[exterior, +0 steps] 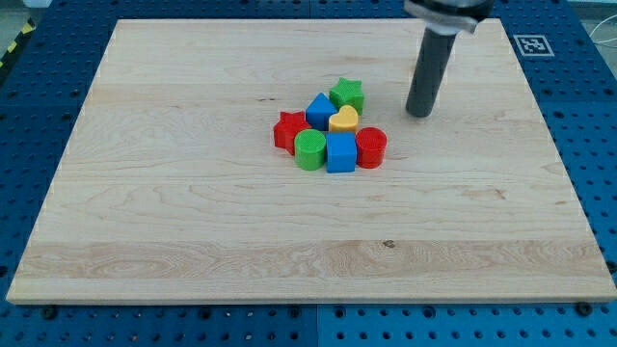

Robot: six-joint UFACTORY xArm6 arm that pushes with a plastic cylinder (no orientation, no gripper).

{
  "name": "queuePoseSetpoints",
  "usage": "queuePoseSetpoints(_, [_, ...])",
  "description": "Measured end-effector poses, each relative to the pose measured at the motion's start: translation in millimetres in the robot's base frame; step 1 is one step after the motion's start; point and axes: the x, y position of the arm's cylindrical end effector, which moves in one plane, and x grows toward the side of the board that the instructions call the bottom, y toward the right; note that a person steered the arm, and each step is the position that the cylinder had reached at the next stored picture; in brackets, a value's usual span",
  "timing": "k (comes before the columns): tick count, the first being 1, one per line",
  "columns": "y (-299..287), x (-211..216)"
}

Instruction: Push the yellow hexagon closer to the red circle

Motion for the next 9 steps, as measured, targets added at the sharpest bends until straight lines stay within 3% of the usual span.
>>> queuePoseSetpoints(2, [70,-72])
queuePoseSetpoints(3, [71,-111])
queuePoseSetpoints(4, [53,-120])
queuePoseSetpoints(7, [49,-37])
queuePoseSetpoints(9, [55,-85])
